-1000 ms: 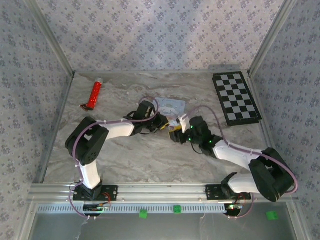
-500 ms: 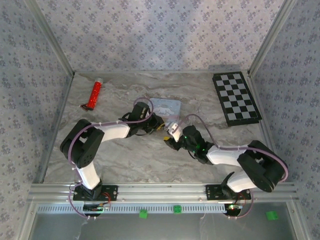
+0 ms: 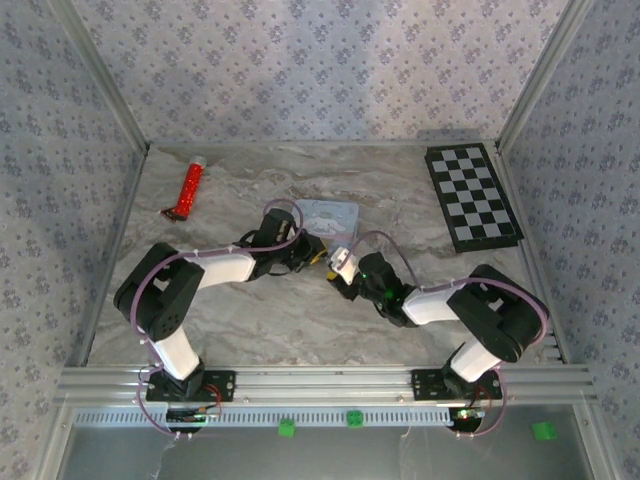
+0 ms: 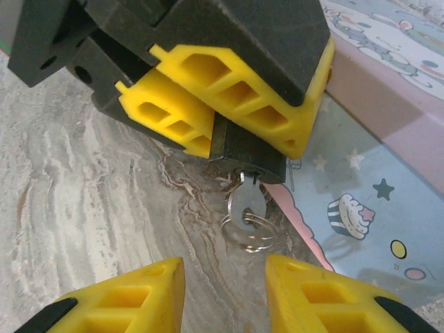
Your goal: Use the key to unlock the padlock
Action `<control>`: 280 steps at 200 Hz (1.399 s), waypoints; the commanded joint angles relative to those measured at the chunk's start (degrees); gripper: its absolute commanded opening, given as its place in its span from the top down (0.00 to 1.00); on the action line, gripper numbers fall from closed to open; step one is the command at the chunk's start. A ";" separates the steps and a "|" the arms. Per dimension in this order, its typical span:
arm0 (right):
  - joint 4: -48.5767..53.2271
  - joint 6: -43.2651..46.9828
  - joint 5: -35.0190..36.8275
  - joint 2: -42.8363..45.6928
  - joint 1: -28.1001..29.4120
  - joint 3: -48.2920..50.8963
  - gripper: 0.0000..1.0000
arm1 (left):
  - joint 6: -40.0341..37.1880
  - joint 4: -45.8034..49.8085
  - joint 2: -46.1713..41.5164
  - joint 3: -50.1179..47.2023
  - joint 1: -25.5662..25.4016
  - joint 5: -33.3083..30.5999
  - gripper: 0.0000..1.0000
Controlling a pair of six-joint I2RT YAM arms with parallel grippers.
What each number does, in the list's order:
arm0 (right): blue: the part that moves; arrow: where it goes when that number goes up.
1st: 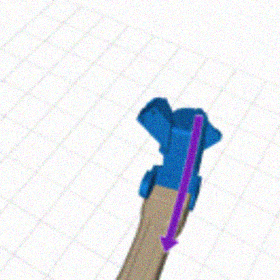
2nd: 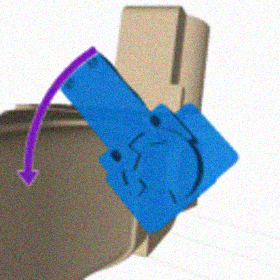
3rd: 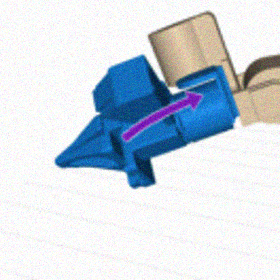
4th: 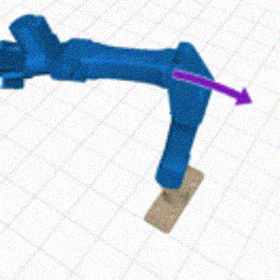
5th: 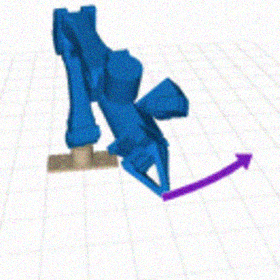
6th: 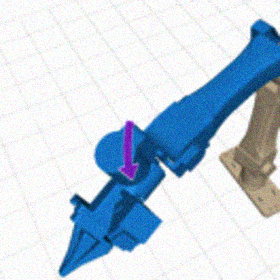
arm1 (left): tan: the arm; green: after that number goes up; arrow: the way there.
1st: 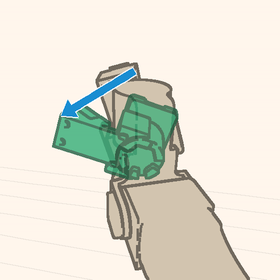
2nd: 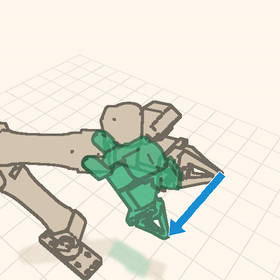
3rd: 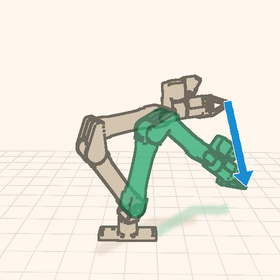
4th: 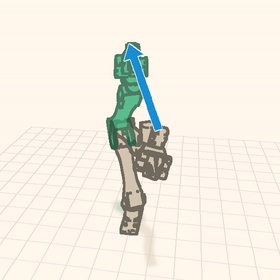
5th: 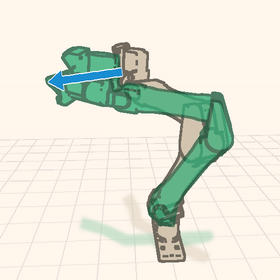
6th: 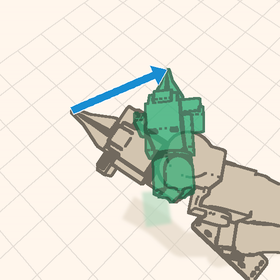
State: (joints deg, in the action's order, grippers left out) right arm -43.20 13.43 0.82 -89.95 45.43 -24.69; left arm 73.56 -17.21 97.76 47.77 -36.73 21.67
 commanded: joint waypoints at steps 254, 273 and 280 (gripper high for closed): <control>7.06 -1.32 -3.03 -1.88 1.39 -7.92 0.92 | 0.30 -0.54 -0.28 0.74 -0.95 3.47 1.00; 10.63 -4.00 -8.94 0.00 0.24 -8.69 0.94 | -0.16 -0.50 -0.37 0.72 -0.91 3.29 1.00; 11.59 -5.51 -11.61 0.57 -0.59 -8.79 0.95 | -0.46 -0.54 -0.38 0.75 -0.96 3.33 1.00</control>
State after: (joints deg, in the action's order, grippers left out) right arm -37.52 12.14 0.93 -92.05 45.67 -31.16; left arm 72.86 -16.64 97.76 47.62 -36.84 21.50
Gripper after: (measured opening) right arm 0.062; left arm 0.152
